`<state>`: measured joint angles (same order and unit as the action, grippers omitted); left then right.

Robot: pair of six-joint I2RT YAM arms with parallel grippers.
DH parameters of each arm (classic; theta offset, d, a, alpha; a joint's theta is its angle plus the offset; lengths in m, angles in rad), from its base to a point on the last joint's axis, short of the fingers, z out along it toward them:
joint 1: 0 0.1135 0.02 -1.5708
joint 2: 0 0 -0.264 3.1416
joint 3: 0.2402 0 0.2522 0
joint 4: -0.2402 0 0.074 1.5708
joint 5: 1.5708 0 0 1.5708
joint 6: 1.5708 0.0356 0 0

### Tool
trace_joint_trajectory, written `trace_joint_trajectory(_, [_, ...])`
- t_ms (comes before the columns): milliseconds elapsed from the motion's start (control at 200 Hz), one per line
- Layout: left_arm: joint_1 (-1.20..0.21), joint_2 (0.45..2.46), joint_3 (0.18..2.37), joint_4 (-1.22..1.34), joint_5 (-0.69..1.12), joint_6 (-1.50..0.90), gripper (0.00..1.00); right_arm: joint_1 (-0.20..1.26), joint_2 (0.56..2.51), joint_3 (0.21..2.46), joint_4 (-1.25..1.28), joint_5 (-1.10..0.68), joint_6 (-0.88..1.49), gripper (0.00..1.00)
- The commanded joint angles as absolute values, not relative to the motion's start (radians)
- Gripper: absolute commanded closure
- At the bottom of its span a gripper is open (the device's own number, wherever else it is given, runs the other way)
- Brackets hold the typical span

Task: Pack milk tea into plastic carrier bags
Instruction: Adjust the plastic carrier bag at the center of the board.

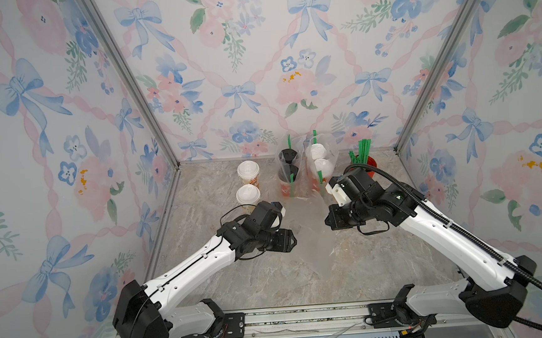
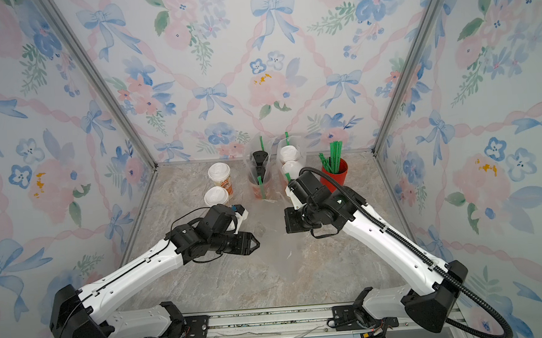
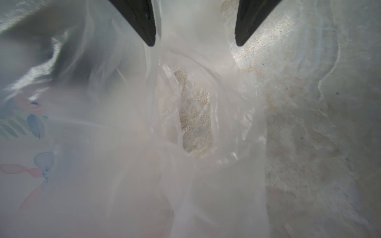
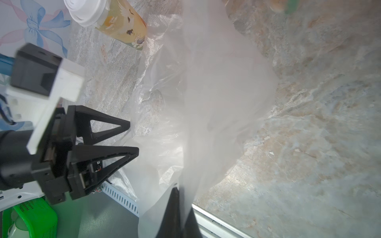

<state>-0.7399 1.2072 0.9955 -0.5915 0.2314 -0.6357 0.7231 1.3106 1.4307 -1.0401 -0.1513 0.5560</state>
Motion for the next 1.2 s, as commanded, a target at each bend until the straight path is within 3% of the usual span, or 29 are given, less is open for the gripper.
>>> trace_joint_trajectory(0, [-0.677,1.18,1.029,-0.587,0.276,-0.589,0.31,0.713,1.28,1.406,-1.0,-0.187,0.546,1.0])
trace_joint_trajectory(220, [-0.543,1.196,0.999,-0.461,0.466,-0.57,0.26,0.713,1.261,1.387,-0.992,-0.198,0.547,1.0])
trace_joint_trajectory(640, [-0.497,1.308,0.889,-0.299,0.649,-0.577,0.24,0.713,1.234,1.379,-0.989,-0.196,0.557,1.0])
trace_joint_trajectory(780, [-0.497,1.302,0.835,-0.134,0.778,-0.648,0.46,0.713,1.229,1.384,-0.989,-0.195,0.558,1.0])
trace_joint_trajectory(970, [-0.487,1.251,0.825,-0.122,0.749,-0.665,0.82,0.712,1.227,1.397,-1.005,-0.184,0.561,1.0])
trace_joint_trajectory(1195, [-0.485,1.136,0.872,-0.272,0.614,-0.651,0.97,0.712,1.213,1.414,-1.027,-0.172,0.566,1.0])
